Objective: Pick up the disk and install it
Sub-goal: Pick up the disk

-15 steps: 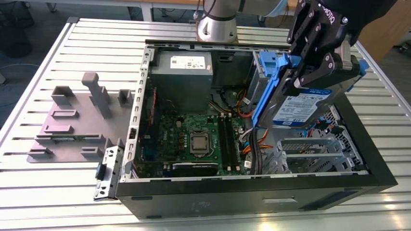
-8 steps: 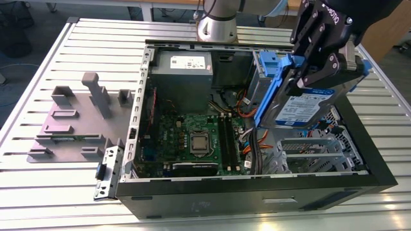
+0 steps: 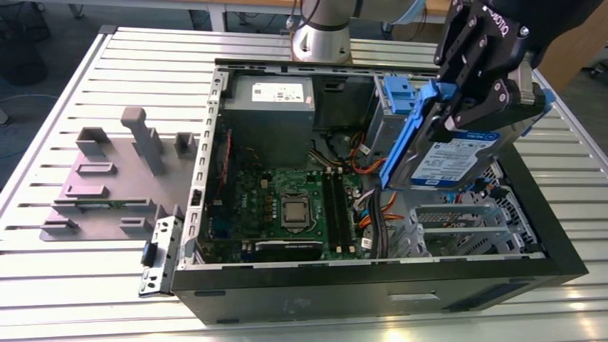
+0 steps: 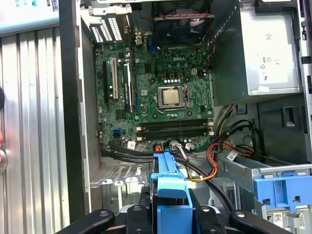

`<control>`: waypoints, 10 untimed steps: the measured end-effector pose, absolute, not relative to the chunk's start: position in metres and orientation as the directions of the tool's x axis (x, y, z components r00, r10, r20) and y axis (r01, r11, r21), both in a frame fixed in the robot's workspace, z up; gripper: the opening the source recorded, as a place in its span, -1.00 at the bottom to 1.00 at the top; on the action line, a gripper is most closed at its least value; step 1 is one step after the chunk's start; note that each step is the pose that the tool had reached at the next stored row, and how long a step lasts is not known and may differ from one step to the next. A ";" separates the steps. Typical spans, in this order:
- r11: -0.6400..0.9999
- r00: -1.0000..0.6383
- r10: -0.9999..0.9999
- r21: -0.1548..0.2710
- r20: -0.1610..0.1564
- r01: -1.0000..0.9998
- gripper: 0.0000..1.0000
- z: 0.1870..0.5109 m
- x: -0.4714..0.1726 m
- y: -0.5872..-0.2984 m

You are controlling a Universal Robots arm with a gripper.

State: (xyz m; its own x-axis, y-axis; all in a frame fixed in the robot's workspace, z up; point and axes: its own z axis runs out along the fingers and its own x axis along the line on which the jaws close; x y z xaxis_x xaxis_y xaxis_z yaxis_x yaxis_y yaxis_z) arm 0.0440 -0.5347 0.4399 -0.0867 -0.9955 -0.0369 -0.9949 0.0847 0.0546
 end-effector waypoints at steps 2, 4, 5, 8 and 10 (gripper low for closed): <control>0.085 -0.087 -0.996 0.055 -0.037 -0.995 -0.26 0.440 0.045 -0.535; 0.085 -0.087 -0.996 0.055 -0.037 -0.995 -0.26 0.440 0.046 -0.535; 0.085 -0.087 -0.996 0.055 -0.037 -0.995 -0.26 0.440 0.047 -0.535; 0.085 -0.087 -0.996 0.055 -0.037 -0.995 -0.26 0.440 0.048 -0.535; 0.085 -0.087 -0.996 0.055 -0.037 -0.995 -0.26 0.440 0.050 -0.535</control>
